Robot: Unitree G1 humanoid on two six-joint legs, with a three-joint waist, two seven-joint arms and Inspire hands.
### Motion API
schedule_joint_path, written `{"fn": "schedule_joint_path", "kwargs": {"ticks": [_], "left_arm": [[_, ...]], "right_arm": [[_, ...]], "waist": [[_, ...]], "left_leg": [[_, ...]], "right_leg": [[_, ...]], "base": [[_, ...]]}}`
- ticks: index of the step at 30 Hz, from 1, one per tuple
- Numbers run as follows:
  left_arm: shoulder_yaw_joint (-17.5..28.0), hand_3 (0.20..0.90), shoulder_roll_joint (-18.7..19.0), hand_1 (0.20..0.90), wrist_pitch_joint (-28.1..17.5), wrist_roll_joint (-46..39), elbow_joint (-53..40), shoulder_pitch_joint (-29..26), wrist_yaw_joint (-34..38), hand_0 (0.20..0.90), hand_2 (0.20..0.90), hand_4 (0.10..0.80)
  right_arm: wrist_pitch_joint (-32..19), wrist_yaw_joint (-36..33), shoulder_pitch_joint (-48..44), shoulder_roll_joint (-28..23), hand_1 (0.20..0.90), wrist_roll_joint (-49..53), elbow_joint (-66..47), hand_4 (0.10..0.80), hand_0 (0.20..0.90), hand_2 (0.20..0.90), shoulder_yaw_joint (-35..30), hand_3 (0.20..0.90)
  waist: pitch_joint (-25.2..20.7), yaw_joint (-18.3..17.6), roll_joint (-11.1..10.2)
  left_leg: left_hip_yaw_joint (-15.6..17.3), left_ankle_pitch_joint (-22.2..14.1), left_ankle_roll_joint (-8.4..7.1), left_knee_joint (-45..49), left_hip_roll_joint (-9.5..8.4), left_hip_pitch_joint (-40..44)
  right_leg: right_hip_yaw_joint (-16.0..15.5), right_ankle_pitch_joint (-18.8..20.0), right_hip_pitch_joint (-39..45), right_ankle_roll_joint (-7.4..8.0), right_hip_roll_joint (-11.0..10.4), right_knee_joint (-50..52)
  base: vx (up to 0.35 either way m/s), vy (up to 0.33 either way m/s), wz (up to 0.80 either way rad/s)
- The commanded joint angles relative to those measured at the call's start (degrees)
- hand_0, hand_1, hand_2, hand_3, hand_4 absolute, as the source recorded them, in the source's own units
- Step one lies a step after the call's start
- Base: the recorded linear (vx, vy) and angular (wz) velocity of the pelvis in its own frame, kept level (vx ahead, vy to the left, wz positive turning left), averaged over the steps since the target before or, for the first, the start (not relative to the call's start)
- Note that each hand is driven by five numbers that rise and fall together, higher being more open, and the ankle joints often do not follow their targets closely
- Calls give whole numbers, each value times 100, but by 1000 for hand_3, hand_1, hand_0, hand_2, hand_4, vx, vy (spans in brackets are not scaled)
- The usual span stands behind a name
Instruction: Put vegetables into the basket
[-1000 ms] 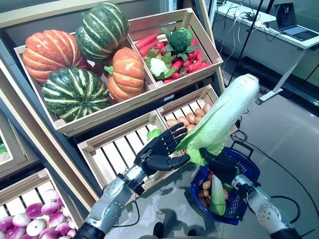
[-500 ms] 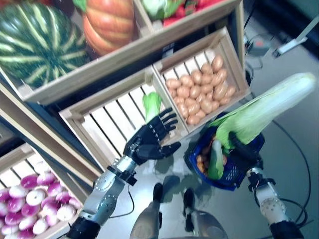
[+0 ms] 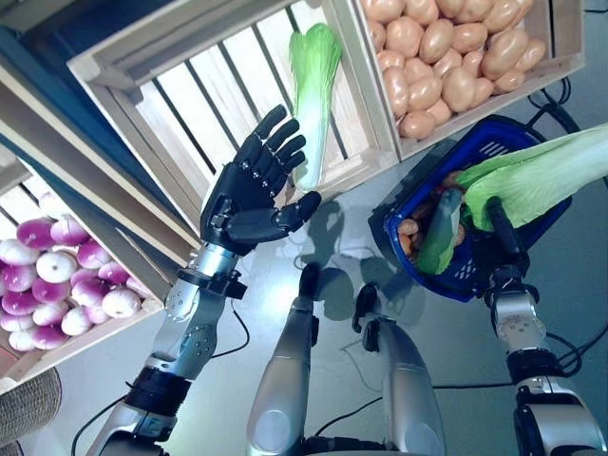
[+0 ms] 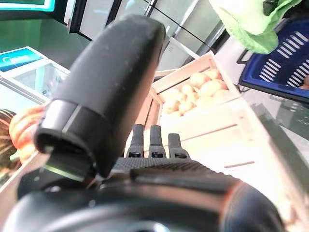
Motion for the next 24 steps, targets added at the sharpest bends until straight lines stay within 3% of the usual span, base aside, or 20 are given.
{"fn": "schedule_joint_path", "kwargs": {"ticks": [1, 9, 14, 18, 22, 23, 24], "left_arm": [[238, 900, -221, 900, -300, 8, -732, -390, -185, 900, 900, 800], [115, 900, -221, 900, -259, 63, -701, -631, 21, 900, 900, 800], [146, 900, -226, 900, -213, 198, -644, -658, 205, 900, 900, 800], [112, 900, -226, 900, -135, 208, -620, -632, 277, 900, 900, 800], [133, 900, -206, 900, -40, 217, -661, -629, 269, 900, 900, 800], [124, 900, -212, 900, -30, 245, -684, -608, 304, 900, 900, 800], [120, 900, -210, 900, -46, 284, -690, -599, 322, 900, 900, 800]], "right_arm": [[-449, -129, -141, -540, 300, 57, -463, 400, 300, 300, -390, 300], [-278, -725, -688, -573, 300, -205, 69, 400, 300, 300, -273, 300], [-86, -1465, -893, -590, 300, -566, 384, 400, 300, 300, -193, 300], [365, -1936, -1070, -592, 300, -809, 705, 400, 300, 300, -94, 300], [702, -2138, -1164, -681, 300, -947, 1016, 400, 300, 300, -40, 300], [800, -2201, -1163, -692, 401, -920, 1082, 467, 401, 401, -13, 401], [897, -2279, -1174, -699, 808, -972, 1138, 739, 808, 808, 4, 808]], "waist": [[-14, -19, 90], [-14, 40, 255], [-14, 56, 337], [-14, 102, 422], [-14, 139, 459], [-14, 150, 472], [-14, 161, 476]], "left_leg": [[143, -413, 201, 569, -117, -313], [203, -641, 302, 1407, -244, -1139], [262, -775, 361, 1896, -293, -1605], [252, -1046, 371, 2354, -398, -1841], [278, -1045, 367, 2508, -423, -2001], [272, -1101, 358, 2597, -442, -2029], [270, -1107, 377, 2622, -452, -2056]], "right_leg": [[210, 647, -115, 43, -51, 0], [210, 475, -922, -36, -81, 919], [209, 376, -1389, -92, -120, 1434], [254, 162, -1642, -67, -133, 1907], [224, 157, -1789, -104, -151, 2049], [234, 121, -1806, -91, -152, 2104], [228, 118, -1830, -92, -154, 2125]], "base": [[15, -44, 7], [21, -22, 3], [42, -7, -1], [36, -11, -1], [58, -21, 0], [31, -23, -2], [44, -27, 0]]}}
